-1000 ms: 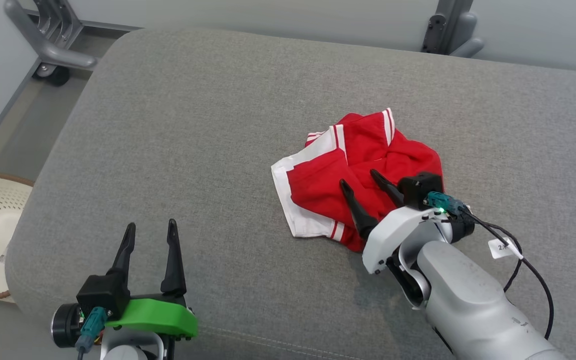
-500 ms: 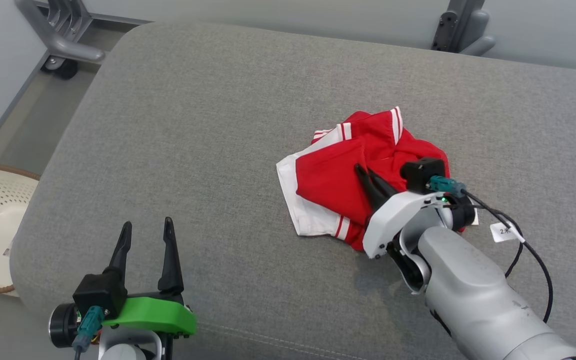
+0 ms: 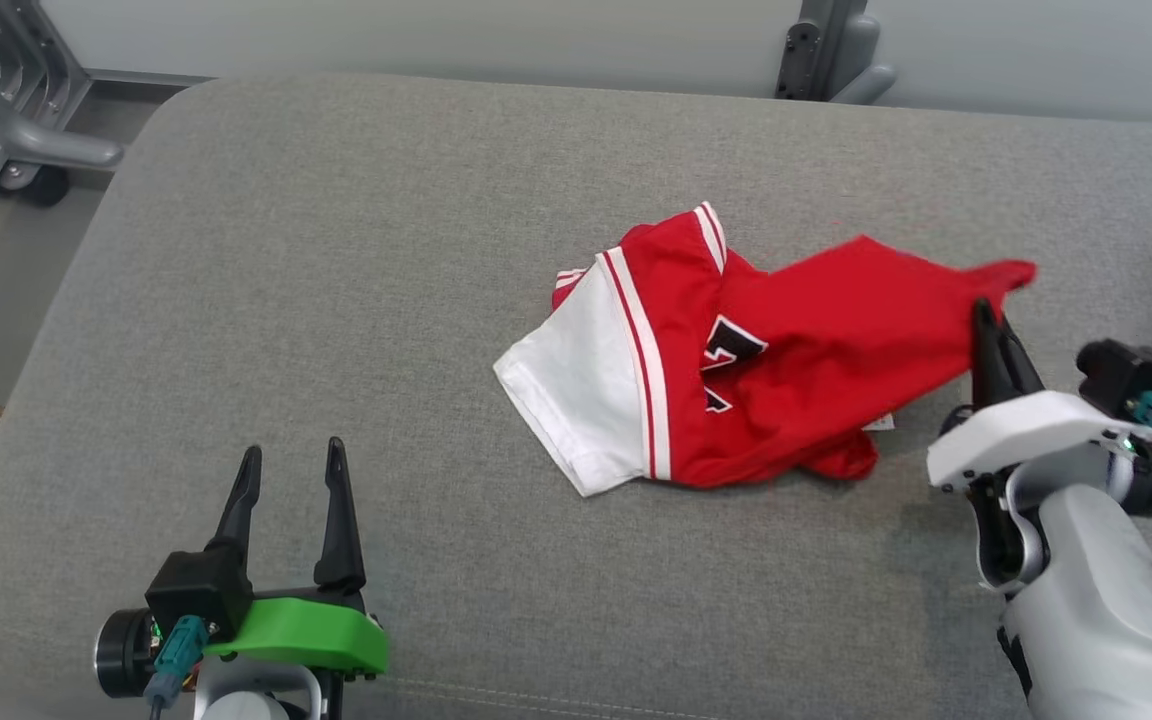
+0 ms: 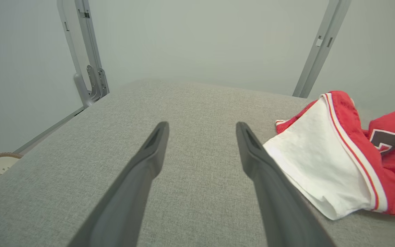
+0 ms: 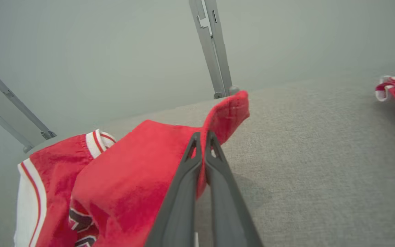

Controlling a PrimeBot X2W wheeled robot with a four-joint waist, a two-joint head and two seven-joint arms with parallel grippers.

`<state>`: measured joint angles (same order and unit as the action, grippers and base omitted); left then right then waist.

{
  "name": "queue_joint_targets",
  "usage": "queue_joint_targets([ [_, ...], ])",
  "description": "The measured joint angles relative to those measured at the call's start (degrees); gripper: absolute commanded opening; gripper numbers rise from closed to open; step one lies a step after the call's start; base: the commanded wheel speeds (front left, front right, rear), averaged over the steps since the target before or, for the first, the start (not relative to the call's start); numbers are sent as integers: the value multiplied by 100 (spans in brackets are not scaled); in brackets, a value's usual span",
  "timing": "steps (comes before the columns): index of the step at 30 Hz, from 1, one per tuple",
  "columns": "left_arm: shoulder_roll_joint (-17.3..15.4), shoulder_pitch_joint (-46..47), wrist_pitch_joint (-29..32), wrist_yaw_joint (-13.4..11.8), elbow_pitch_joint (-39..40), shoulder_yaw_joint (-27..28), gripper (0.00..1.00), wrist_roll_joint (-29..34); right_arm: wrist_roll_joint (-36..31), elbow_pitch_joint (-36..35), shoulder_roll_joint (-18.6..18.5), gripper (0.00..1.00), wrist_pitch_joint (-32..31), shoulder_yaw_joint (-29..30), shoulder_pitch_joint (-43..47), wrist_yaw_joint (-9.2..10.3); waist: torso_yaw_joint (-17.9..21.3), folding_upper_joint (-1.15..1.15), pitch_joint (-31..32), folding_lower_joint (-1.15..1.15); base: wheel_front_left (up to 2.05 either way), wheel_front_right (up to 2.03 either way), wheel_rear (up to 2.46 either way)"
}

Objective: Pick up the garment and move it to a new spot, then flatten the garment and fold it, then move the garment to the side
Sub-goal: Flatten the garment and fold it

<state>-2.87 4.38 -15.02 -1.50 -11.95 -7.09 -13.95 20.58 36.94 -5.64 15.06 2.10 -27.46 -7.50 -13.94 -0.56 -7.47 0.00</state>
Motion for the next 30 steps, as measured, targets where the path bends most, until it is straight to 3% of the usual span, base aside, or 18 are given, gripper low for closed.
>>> queue_joint_targets([
  [6, 0, -26, 0, 45, -23, -8, 100, 41, -342, -259, 213, 0, 0, 851, 557, 0, 131, 0, 39, 0, 0, 0, 0],
  [11, 0, -30, 0, 57, -44, -1, 100, 64, -358, -420, 270, 0, 0, 1218, 887, 0, 217, 0, 58, 0, 0, 0, 0],
  [25, 0, -30, 0, 113, -48, 54, 100, 124, 360, -180, 288, 0, 1, 1133, 1332, 0, 477, 0, -9, 0, 0, 0, 0],
  [26, 0, -30, 0, 114, -47, 53, 100, 124, 391, -192, 287, 11, 0, 1118, 1362, 0, 498, 0, -21, 0, 0, 0, 0],
  [27, 0, -30, 0, 115, -46, 58, 100, 124, 412, -198, 286, 37, 1, 1098, 1397, 0, 521, 0, -32, 0, 0, 0, 0],
  [29, 0, -28, 0, 115, -45, 59, 100, 124, 431, -218, 289, 100, 0, 1045, 1478, 0, 570, 0, -52, 0, 0, 0, 0],
  [30, 0, -26, 0, 115, -45, 59, 100, 124, 454, -227, 288, 100, 0, 1024, 1511, 0, 595, 0, -61, 0, 0, 0, 0],
])
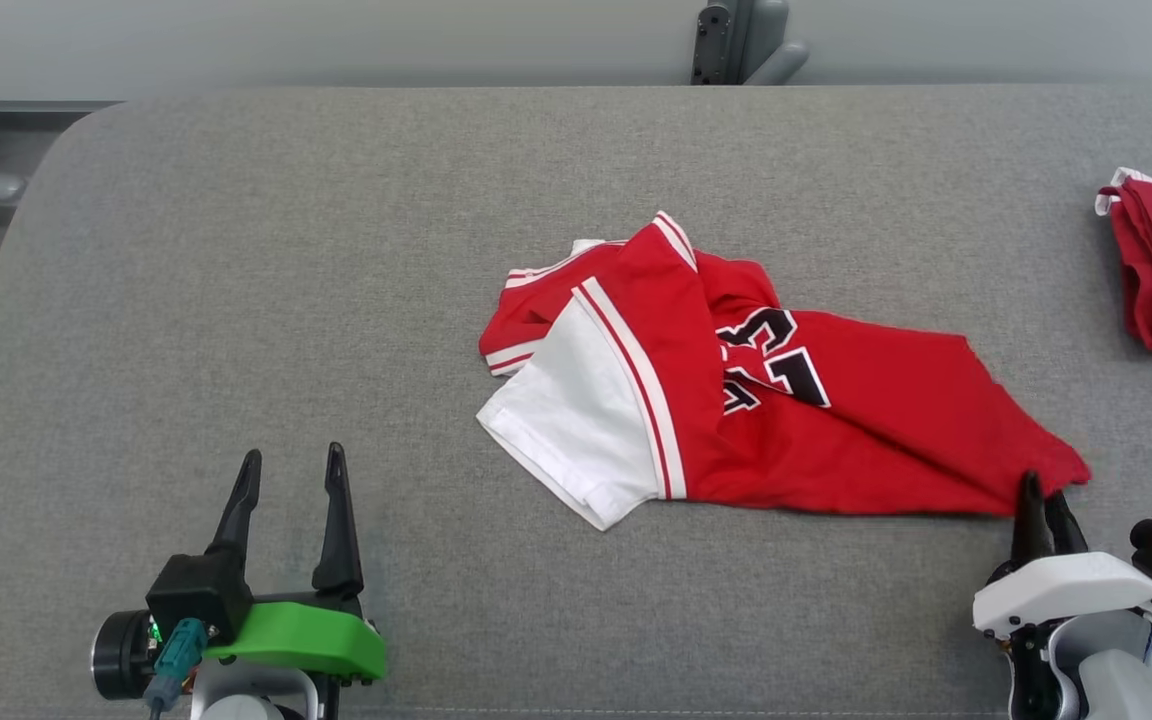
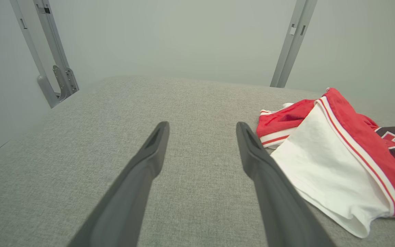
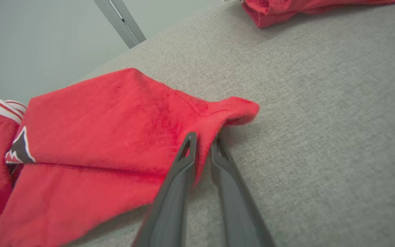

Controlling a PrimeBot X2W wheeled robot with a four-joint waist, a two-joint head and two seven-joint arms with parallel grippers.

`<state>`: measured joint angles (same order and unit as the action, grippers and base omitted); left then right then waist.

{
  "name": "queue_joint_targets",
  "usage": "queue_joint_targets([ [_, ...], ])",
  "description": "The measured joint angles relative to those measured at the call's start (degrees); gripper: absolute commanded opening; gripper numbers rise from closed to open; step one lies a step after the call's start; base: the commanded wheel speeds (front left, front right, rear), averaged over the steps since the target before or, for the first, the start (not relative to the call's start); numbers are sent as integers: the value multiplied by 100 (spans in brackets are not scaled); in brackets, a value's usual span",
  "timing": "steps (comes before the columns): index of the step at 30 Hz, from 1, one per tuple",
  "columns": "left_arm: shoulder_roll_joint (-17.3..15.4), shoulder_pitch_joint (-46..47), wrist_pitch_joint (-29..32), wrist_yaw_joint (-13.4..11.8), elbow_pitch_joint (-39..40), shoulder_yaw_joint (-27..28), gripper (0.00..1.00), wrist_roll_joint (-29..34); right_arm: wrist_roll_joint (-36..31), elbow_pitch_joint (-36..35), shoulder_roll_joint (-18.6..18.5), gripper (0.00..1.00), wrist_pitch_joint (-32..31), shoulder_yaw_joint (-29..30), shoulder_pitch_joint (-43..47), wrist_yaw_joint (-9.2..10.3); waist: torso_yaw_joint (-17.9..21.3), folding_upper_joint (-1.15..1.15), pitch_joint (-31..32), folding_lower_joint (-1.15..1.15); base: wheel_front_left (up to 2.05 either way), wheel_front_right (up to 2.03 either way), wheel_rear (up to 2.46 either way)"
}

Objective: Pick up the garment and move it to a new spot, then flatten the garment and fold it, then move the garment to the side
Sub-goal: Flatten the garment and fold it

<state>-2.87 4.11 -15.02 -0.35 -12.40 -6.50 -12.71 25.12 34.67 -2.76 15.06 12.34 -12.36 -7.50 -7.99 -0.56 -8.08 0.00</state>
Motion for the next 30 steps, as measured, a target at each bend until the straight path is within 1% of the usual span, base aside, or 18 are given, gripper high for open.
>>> queue_joint_targets([
  [12, 0, 26, 0, 0, -5, 23, 100, 0, 147, 48, -2, 100, 0, -281, 160, 0, 280, 0, -40, 0, 0, 0, 0],
  [21, 0, 35, 0, 1, -13, 44, 100, 0, 103, -234, -3, 100, 0, 0, 156, 0, 369, 0, -10, 0, 0, 0, 0],
  [25, 1, 47, 0, 9, -24, 25, 100, -1, -5, -233, -3, 100, 0, 138, 96, 0, 350, 0, -22, 0, 0, 0, 0],
  [30, 0, 60, 0, 8, -20, 35, 100, -1, -43, -417, -2, 100, 0, 223, 9, 0, 293, 0, 1, 0, 0, 0, 0],
])
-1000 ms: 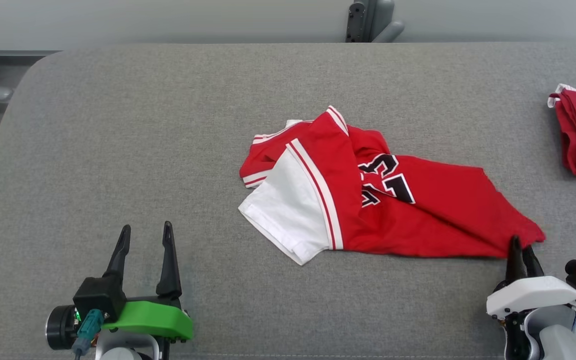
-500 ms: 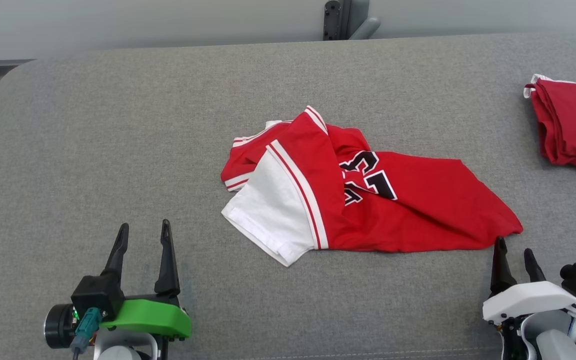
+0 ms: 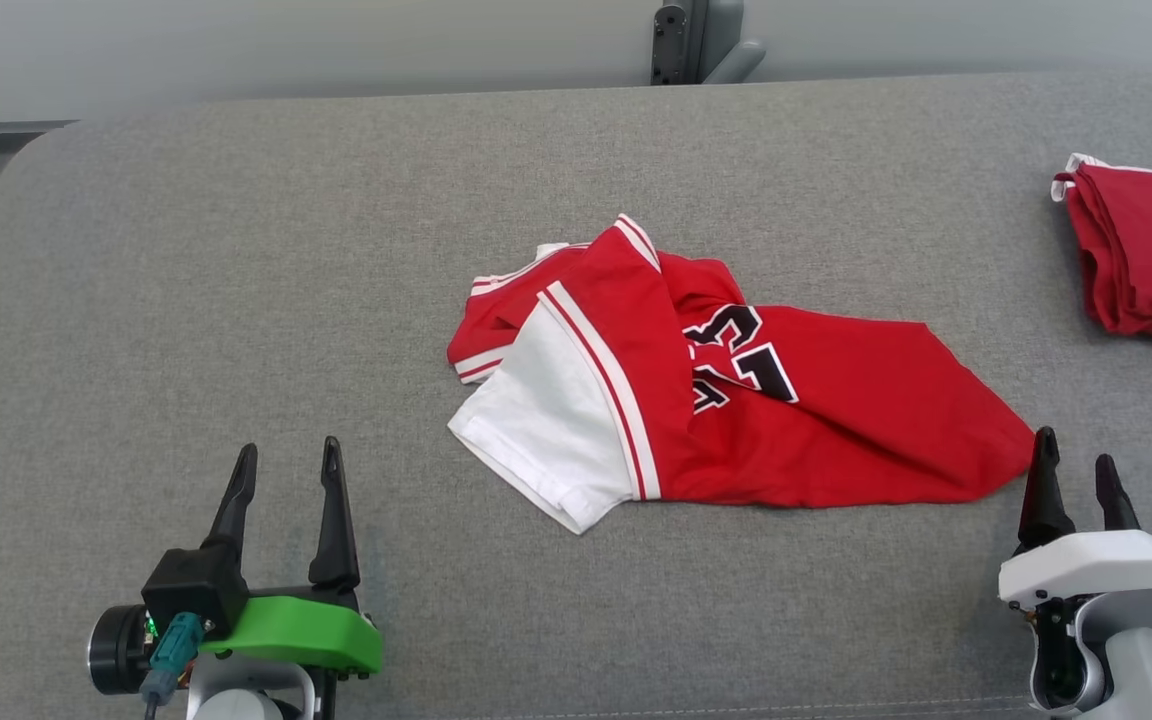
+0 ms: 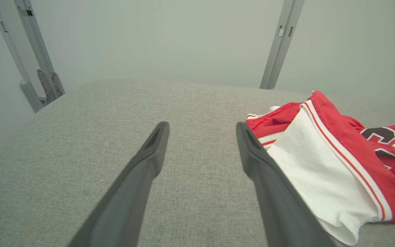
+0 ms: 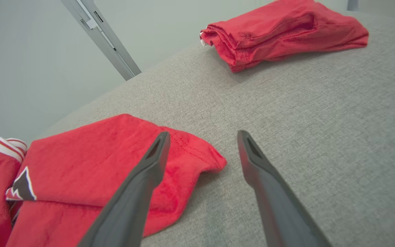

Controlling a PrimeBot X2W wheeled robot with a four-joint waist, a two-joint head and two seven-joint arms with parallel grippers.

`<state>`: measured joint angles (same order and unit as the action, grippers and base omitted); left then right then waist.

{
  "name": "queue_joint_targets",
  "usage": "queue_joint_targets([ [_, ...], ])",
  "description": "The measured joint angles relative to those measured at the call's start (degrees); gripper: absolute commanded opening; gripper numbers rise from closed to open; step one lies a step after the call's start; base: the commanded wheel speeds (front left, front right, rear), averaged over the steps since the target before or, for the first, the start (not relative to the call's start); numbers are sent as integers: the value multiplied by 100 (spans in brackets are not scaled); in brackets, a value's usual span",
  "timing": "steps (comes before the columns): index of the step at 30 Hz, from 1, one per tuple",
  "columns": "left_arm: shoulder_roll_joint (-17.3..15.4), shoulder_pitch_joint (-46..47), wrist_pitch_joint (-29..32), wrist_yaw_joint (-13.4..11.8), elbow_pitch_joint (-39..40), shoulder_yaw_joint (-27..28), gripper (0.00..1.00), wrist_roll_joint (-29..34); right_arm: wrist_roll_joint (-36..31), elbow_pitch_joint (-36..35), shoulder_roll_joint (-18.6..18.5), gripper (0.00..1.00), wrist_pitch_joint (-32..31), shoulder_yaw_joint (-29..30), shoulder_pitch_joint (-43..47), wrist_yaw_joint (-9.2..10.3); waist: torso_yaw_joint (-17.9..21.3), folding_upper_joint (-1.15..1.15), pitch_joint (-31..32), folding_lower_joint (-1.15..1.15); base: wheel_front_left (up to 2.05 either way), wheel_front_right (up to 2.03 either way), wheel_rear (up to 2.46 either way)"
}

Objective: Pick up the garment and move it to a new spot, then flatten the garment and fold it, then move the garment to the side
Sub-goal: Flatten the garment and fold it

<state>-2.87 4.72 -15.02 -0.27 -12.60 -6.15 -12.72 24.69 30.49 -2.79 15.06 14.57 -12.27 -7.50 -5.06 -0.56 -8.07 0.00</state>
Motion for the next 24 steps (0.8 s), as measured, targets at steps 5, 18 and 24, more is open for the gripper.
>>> queue_joint_targets([
  [5, 0, -14, 0, -2, -1, 3, 100, -4, -376, -550, -1, 100, 1, -42, 60, 0, 5, 0, 105, 0, 0, 0, 0],
  [18, 1, -221, 0, 33, -90, -230, 100, -88, -1051, -1987, -5, 100, 1, -636, 875, 0, 164, 0, 498, 0, 0, 0, 0],
  [24, 1, -350, 0, 30, -125, -327, 100, -135, -1138, -2273, -1, 100, 1, -1213, 1177, 0, 222, 0, 703, 0, 0, 0, 0],
])
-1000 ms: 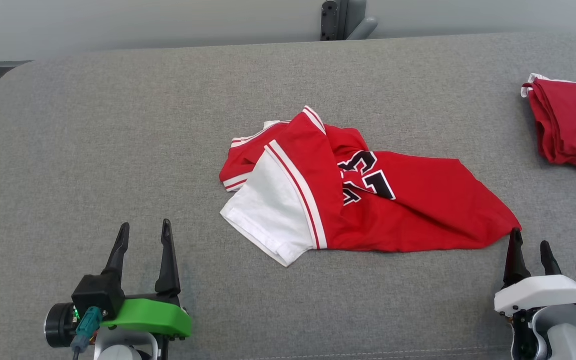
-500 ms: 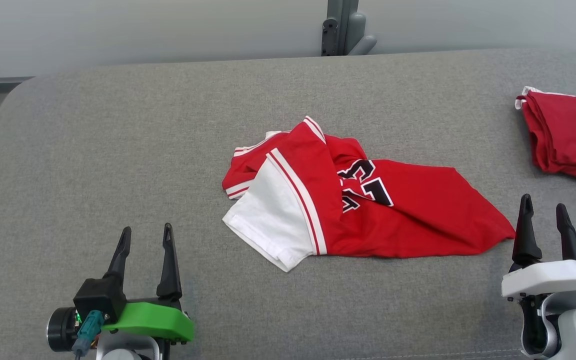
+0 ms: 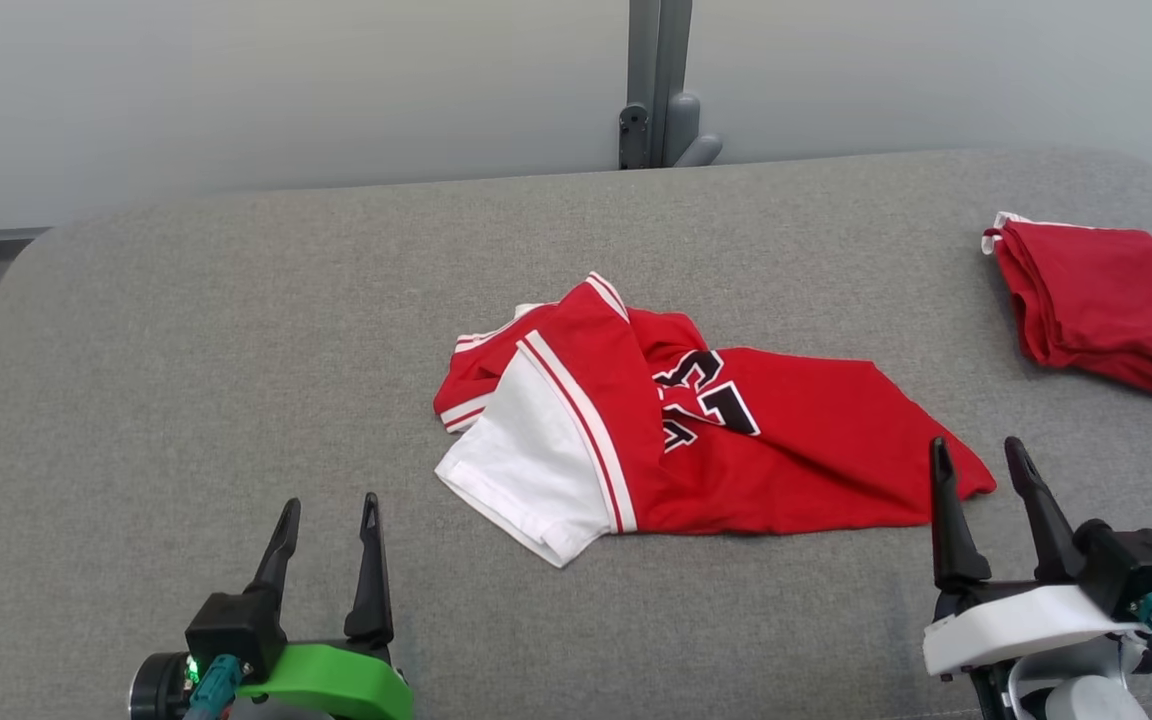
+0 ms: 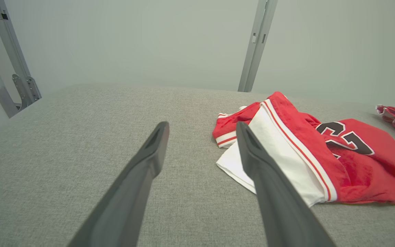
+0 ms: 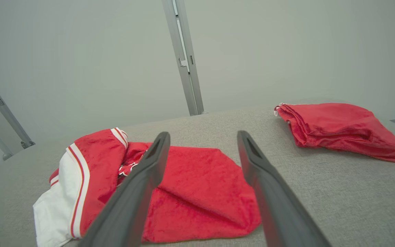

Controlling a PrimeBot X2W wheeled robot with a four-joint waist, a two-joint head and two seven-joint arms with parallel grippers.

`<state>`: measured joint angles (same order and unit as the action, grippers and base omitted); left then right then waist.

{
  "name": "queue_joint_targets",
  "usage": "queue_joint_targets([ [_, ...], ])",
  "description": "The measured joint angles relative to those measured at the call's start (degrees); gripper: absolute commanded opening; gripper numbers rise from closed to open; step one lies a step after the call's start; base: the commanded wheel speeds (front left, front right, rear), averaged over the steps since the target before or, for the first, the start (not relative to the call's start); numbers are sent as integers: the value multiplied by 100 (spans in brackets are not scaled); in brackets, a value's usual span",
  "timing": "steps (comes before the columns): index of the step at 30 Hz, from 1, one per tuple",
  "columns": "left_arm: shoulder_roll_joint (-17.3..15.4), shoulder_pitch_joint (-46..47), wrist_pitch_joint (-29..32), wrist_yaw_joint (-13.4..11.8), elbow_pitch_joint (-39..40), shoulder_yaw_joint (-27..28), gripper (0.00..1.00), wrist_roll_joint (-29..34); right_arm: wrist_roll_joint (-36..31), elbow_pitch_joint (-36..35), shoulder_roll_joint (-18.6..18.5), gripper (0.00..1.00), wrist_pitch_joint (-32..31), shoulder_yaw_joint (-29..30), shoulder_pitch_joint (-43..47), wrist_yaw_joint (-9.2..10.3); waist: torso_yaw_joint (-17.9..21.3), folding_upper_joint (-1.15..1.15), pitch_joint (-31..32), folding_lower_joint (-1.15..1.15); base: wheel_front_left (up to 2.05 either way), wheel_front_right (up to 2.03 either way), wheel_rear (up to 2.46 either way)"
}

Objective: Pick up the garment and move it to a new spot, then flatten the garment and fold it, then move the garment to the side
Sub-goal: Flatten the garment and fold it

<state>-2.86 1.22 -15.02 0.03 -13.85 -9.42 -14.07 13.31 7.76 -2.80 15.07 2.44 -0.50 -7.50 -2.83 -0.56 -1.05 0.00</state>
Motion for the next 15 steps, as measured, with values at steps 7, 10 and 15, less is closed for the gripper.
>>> queue_joint_targets([
  [7, 0, -98, 0, -2, -8, -67, 100, -26, 44, -93, -3, 100, 0, -283, 191, 0, 17, 0, 158, 0, 0, 0, 0],
  [10, 0, -129, 0, -4, -16, -93, 100, -35, 45, -69, -2, 100, 0, -324, 223, 0, 11, 0, 199, 0, 0, 0, 0],
  [15, 0, -143, 0, -4, -27, -108, 100, -44, 69, -41, -1, 100, 0, -376, 223, 0, 8, 0, 234, 0, 0, 0, 0],
])
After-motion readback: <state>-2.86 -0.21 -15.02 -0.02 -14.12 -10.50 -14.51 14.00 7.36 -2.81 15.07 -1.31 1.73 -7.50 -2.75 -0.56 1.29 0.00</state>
